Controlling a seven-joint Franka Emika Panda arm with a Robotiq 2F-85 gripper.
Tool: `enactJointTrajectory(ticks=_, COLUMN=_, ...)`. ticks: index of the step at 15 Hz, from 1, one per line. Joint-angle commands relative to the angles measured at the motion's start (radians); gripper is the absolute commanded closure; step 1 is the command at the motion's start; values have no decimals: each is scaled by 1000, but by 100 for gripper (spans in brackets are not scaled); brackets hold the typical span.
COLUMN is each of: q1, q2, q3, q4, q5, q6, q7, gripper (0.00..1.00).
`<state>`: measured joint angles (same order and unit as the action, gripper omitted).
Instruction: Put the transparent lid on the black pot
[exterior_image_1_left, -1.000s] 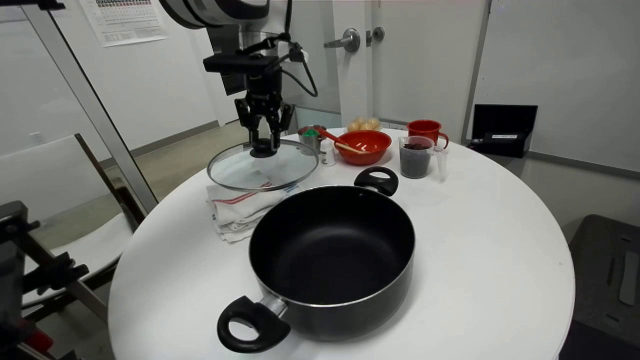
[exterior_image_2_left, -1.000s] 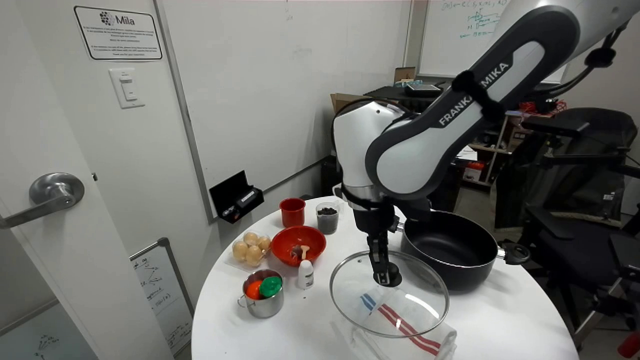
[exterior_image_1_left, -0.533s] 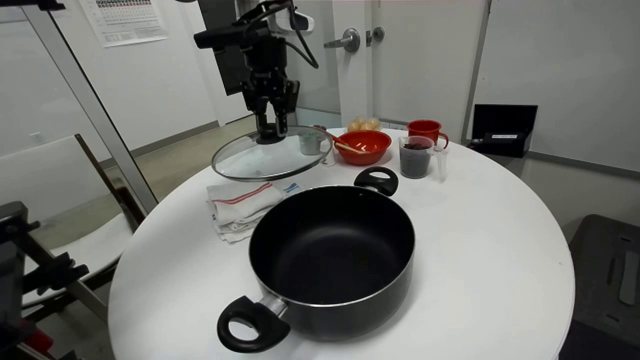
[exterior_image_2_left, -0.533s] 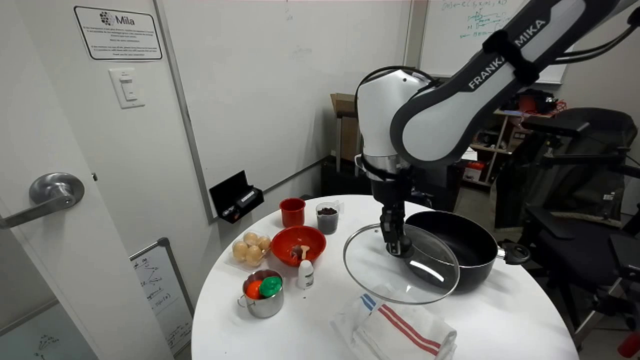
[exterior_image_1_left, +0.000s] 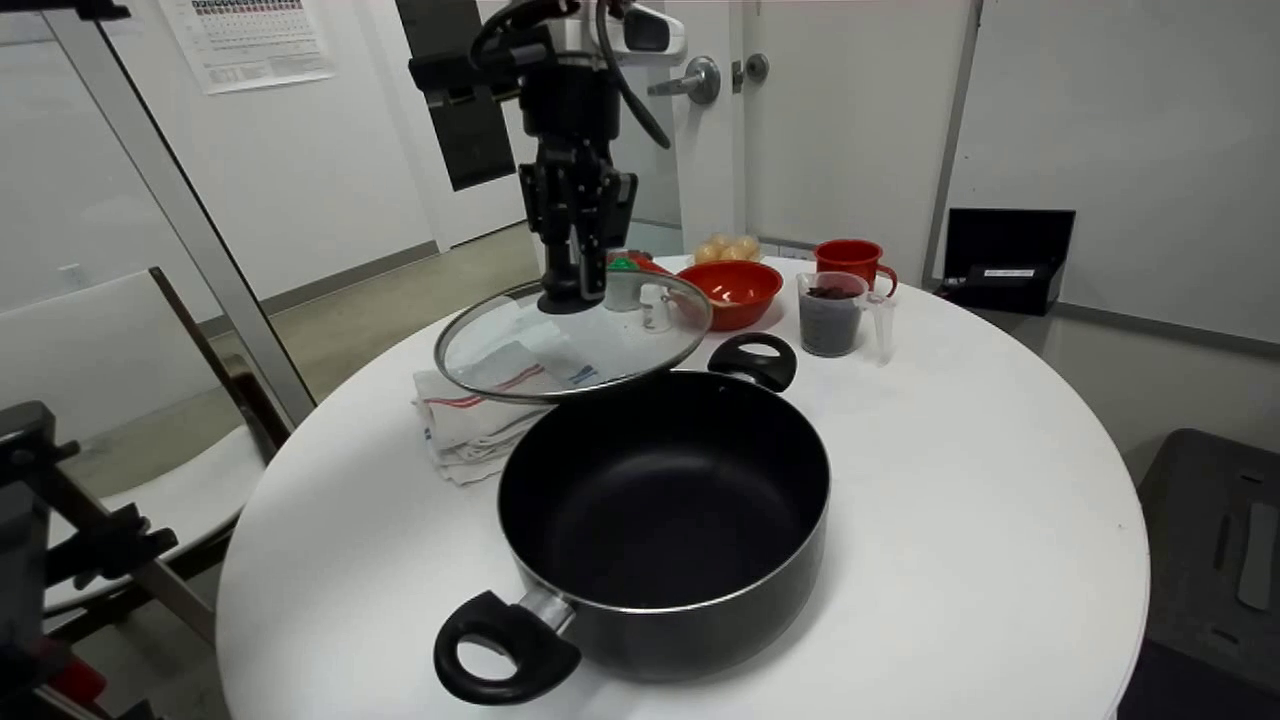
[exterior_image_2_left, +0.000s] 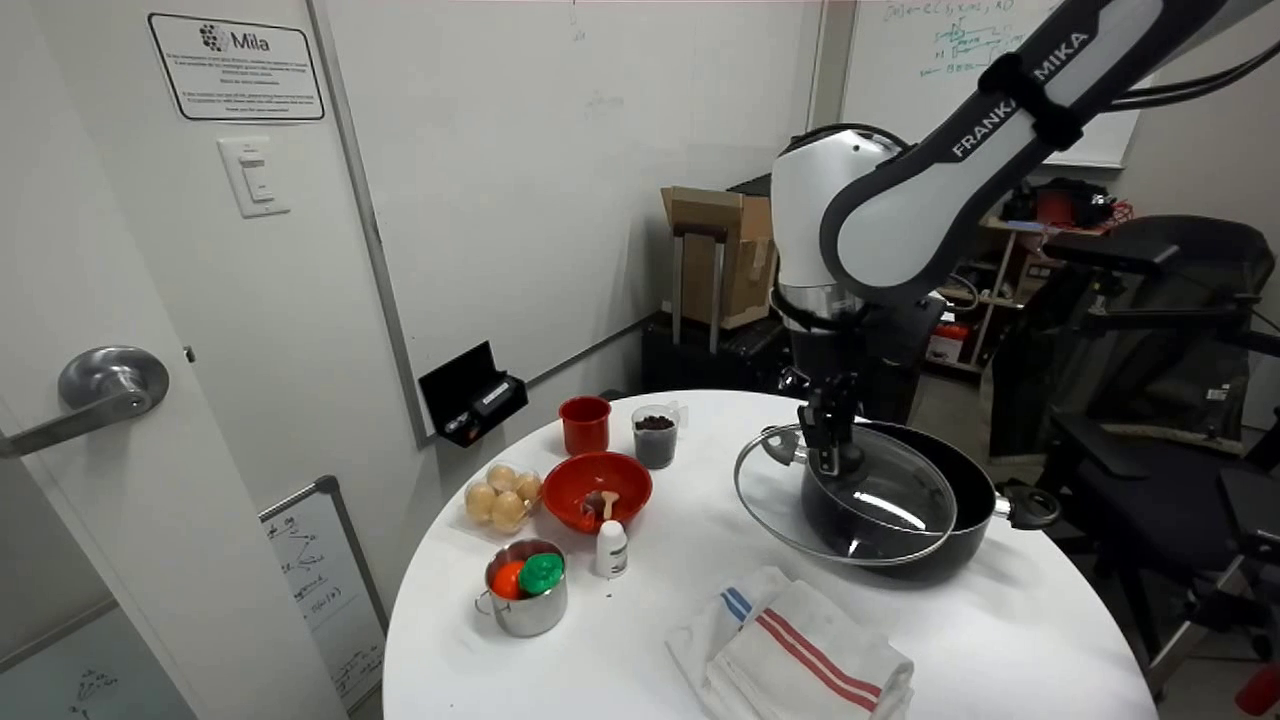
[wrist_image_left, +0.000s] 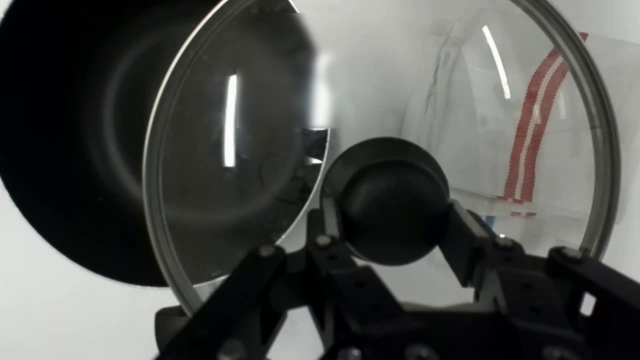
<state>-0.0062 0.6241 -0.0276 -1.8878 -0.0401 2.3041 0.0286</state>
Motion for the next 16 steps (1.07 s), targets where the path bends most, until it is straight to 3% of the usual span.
enactJointTrajectory(ticks=1, q1=-74, q2=-48, q3=0, q4=-54, q5=90, q6=27, q7=-1, gripper=75)
enactJointTrajectory(ticks=7, q1=-175, q2=-35, q3=-13, q4=-54, q5=204, q6=36, q7=2, gripper=75)
enactJointTrajectory(ticks=16, q1=-203, q2=-2, q3=-60, q4=-44, q5=242, q6=37, q7=66, gripper=75)
